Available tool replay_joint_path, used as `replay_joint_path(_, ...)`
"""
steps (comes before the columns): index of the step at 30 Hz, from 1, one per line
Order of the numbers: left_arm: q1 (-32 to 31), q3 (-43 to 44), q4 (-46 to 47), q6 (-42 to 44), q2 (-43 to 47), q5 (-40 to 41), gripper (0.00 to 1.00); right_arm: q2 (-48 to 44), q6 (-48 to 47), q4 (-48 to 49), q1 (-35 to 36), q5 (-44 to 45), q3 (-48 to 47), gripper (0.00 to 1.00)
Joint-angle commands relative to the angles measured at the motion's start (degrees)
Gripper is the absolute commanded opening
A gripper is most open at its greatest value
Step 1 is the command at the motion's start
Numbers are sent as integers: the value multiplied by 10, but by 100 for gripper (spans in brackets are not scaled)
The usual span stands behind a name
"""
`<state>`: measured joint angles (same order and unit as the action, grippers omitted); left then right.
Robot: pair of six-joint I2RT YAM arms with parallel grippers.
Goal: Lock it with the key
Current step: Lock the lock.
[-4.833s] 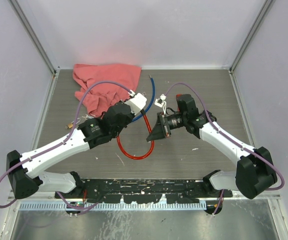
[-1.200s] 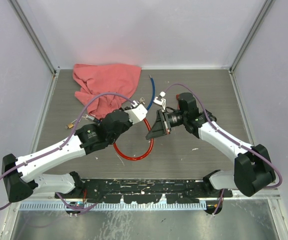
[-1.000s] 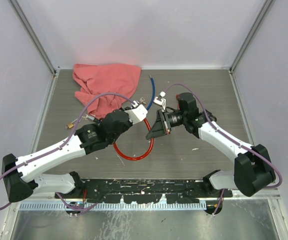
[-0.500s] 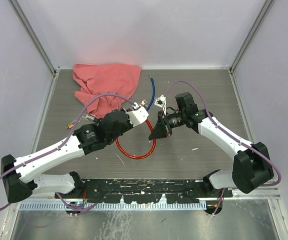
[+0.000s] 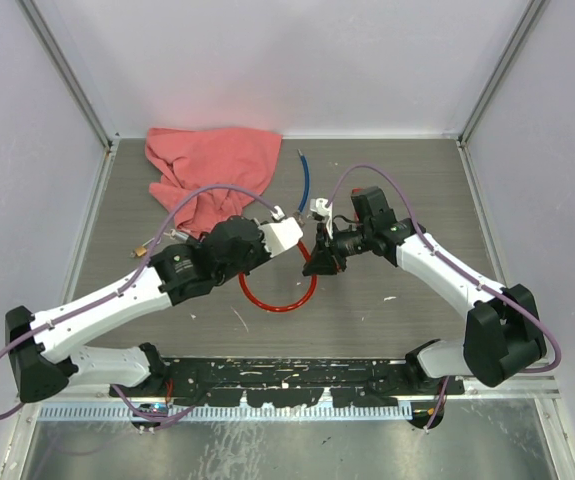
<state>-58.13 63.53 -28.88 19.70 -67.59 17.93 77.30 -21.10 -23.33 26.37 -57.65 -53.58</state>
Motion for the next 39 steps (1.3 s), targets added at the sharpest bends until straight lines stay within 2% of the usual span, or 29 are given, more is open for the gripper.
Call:
replay_joint_path(1, -20, 14, -11, 9, -34, -23, 0, -16, -49, 90, 4, -4, -18, 1)
replay_joint_path(7, -56, -2, 49, 78, -97, 120, 0, 11, -11, 152, -18, -15, -15, 1)
replay_joint_path(11, -63, -5, 89, 119, -140, 182, 0, 41, 8, 200, -35, -38, 1, 1)
replay_joint_path(20, -64, -20, 200, 203, -228, 225, 0, 95, 3, 306, -39, -48, 45, 1)
replay_joint_path(25, -64, -39, 251, 215, -233, 215, 0, 83, 12, 385, -44, -36, 87, 1)
replay_joint_path(31, -71, -52, 305, 244, -213, 211, 0, 79, -5, 444, -47, -18, 92, 1)
replay_joint_path(39, -78, -102, 457, 362, -241, 271, 0, 112, 8, 561, -47, 18, 106, 1)
